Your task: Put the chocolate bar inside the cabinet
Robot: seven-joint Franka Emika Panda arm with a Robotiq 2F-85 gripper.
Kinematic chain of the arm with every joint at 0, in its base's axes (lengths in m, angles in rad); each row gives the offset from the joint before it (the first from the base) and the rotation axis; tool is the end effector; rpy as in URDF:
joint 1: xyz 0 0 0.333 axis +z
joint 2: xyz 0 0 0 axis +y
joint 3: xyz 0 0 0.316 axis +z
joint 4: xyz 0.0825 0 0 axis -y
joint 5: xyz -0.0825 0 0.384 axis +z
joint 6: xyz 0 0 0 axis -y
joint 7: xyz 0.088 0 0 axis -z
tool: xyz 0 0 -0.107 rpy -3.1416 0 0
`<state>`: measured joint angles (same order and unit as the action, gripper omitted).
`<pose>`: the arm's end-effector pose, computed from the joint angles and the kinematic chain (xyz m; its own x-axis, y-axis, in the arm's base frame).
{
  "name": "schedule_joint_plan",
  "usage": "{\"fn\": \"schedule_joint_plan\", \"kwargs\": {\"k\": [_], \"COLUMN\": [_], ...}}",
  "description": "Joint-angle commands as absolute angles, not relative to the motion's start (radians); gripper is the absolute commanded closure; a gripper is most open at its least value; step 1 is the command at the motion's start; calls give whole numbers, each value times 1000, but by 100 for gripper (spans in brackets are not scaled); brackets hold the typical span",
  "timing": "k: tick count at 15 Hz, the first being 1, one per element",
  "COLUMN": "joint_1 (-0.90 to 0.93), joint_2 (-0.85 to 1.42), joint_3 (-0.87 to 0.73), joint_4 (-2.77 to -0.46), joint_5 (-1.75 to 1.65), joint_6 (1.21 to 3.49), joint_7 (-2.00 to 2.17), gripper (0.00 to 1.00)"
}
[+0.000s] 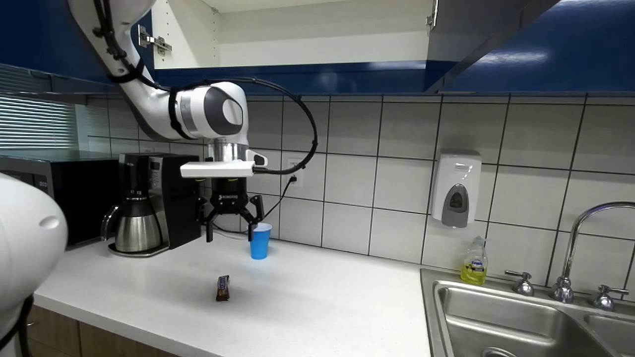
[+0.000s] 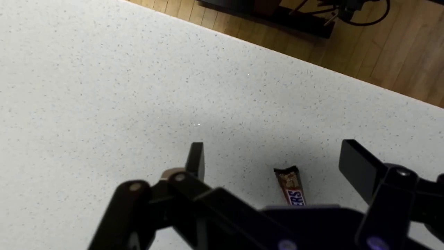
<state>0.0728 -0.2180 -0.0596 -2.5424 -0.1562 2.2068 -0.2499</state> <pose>0.4238 0.0008 0.3403 0.9261 0.3493 -0.1429 0.3612 -0.9301 0.0674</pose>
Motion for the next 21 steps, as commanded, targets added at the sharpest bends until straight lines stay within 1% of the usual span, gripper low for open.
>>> {"fn": "schedule_joint_plan", "kwargs": {"k": [1, 14, 21], "joint_1": [75, 77, 91], "joint_2": [-162, 89, 162], "joint_3": [-32, 34, 63], "joint_4": [-2550, -2506, -2418], "joint_5": [-143, -165, -181], "joint_6": [2241, 2366, 2349], "joint_7": [-307, -274, -236], "gripper": [0, 0, 0]}}
